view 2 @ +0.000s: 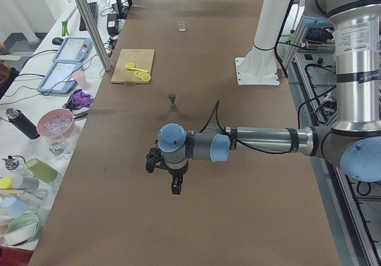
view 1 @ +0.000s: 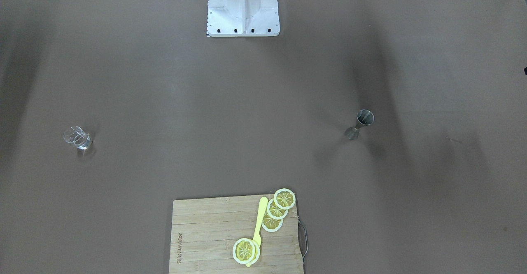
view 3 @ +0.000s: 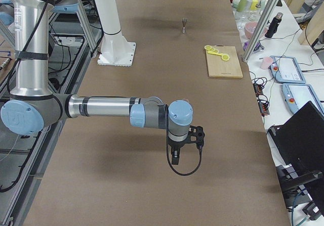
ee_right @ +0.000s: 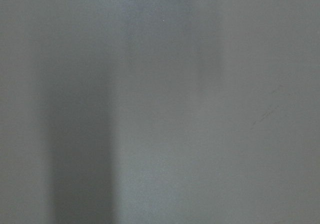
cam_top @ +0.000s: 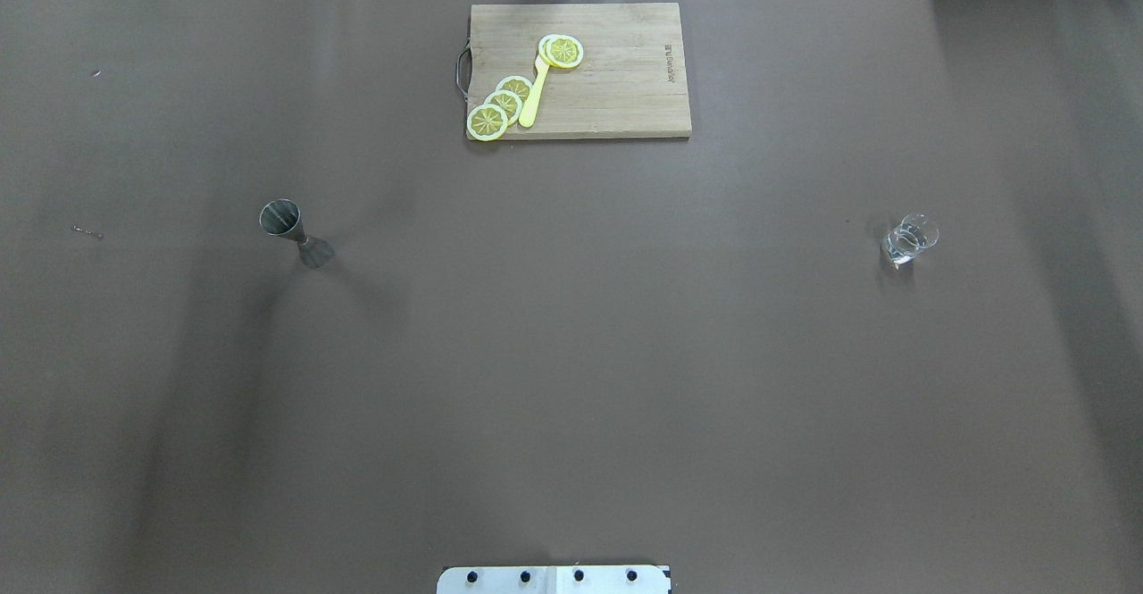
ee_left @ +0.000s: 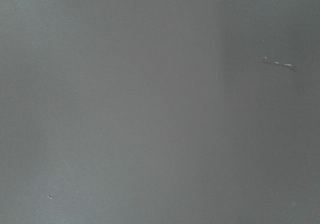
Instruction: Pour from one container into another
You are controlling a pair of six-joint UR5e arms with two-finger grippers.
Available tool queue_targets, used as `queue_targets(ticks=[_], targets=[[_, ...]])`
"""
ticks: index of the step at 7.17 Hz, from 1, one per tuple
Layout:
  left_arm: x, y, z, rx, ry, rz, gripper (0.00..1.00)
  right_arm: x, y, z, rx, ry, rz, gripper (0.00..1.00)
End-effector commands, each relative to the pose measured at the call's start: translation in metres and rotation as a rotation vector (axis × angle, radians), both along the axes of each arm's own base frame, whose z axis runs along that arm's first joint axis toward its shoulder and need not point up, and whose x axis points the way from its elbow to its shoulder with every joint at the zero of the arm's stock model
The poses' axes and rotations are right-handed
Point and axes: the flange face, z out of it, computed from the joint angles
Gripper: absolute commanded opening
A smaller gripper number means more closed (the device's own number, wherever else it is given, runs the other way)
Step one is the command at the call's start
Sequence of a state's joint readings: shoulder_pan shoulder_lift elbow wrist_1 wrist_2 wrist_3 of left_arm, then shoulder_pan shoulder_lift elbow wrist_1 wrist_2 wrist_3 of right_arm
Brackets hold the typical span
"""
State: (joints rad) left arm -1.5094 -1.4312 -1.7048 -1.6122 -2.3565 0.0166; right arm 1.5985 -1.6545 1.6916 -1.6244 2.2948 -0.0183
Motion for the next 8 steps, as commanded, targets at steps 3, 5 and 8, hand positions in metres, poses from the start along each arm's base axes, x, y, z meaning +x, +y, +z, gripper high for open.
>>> queue_targets(ticks=[3,5,8], targets=[[0.0001,-0.0008,-0.0006,0.003,0.001,0.000,0.98,0.0006,0.0030,-0.0001,-0.001,0.000,0.003,1.00],[0.0001,-0.0008,-0.0007,0.002,0.001,-0.001,0.98,0.0001,-0.0008,-0.0035,0.007,0.002,0.000,1.00],[0.0002,-0.0017,-0.0021,0.003,0.002,-0.003,0.98,0.0001,-0.0046,-0.0078,0.027,0.001,-0.012,1.00]])
